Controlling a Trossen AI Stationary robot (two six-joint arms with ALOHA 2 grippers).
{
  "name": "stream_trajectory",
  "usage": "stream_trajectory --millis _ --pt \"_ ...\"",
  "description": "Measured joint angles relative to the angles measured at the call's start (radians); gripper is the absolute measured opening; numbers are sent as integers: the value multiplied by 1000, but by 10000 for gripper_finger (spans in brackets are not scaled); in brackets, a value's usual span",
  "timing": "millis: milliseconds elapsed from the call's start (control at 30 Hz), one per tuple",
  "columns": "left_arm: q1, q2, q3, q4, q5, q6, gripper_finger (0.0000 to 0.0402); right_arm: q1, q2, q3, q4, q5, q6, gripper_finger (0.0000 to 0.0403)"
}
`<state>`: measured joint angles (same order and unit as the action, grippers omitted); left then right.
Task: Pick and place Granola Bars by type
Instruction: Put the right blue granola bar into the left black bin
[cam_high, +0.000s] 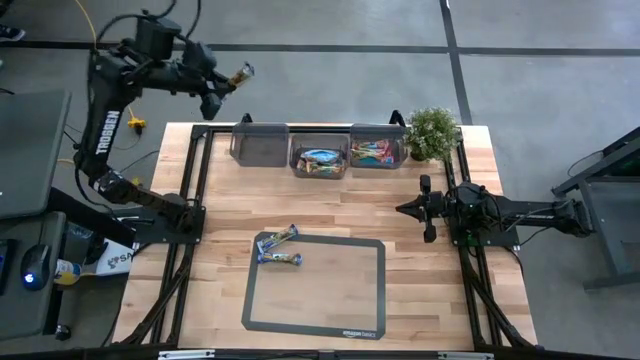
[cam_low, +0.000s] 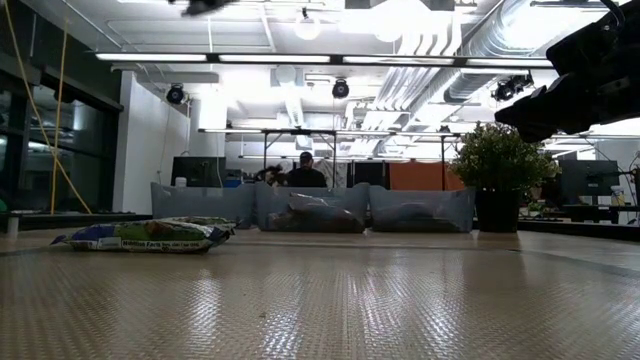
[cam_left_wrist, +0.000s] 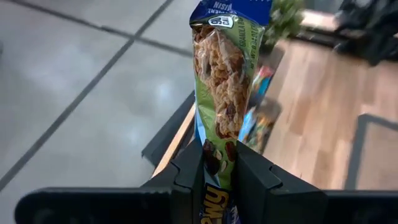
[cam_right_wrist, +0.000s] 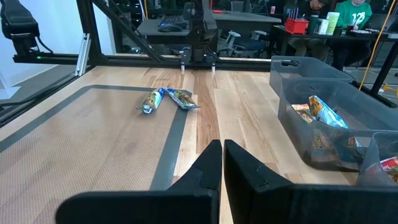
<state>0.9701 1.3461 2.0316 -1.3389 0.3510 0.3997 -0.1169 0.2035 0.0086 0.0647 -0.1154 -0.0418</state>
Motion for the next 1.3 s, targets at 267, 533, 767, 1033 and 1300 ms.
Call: stream_trajectory --millis 267,533,767,1033,1300 --pt "25 -65 -463 247 1 42 65 0 0 0 0 0 0 0" --pt "25 -66 -783 470 -46 67 65 0 0 0 0 0 0 0" --pt "25 -60 -943 616 -105 166 65 0 0 0 0 0 0 0" --pt "25 14 -977 598 -187 296 65 0 0 0 0 0 0 0" --pt "2 114 -977 580 -233 401 65 0 0 0 0 0 0 0"
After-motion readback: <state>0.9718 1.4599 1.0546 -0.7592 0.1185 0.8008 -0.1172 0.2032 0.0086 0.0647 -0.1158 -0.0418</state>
